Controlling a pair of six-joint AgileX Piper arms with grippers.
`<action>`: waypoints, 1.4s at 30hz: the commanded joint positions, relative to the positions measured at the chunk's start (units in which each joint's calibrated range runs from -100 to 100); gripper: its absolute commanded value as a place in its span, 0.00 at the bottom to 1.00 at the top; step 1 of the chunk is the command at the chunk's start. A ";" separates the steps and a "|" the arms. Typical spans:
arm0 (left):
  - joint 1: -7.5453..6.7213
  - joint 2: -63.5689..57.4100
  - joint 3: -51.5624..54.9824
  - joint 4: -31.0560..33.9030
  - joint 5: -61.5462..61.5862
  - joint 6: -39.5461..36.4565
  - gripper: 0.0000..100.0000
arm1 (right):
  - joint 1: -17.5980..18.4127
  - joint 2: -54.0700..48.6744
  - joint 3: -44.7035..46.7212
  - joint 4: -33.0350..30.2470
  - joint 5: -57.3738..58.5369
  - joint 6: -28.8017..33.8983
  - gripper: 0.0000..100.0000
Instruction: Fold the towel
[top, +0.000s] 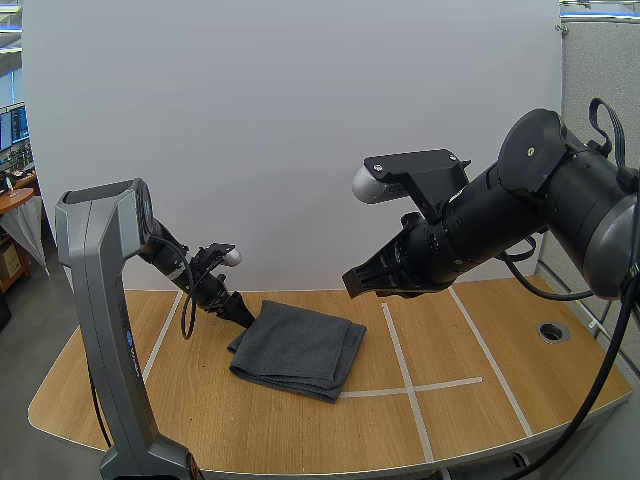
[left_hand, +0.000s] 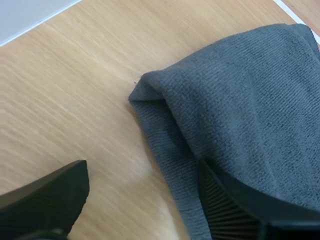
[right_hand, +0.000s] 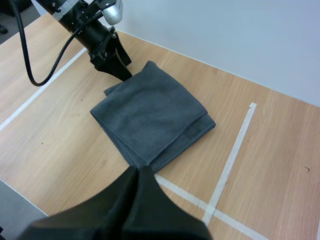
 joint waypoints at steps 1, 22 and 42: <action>1.73 -0.97 -2.54 -1.11 0.70 -1.23 1.00 | -0.20 -0.71 -0.32 0.03 0.63 0.57 0.00; -0.26 -12.64 8.99 -1.81 0.70 3.16 1.00 | -0.20 -0.71 3.76 0.03 0.63 0.57 0.00; -1.42 -4.52 8.83 -2.01 0.70 3.81 1.00 | -0.20 -0.83 3.77 0.03 0.63 0.57 0.00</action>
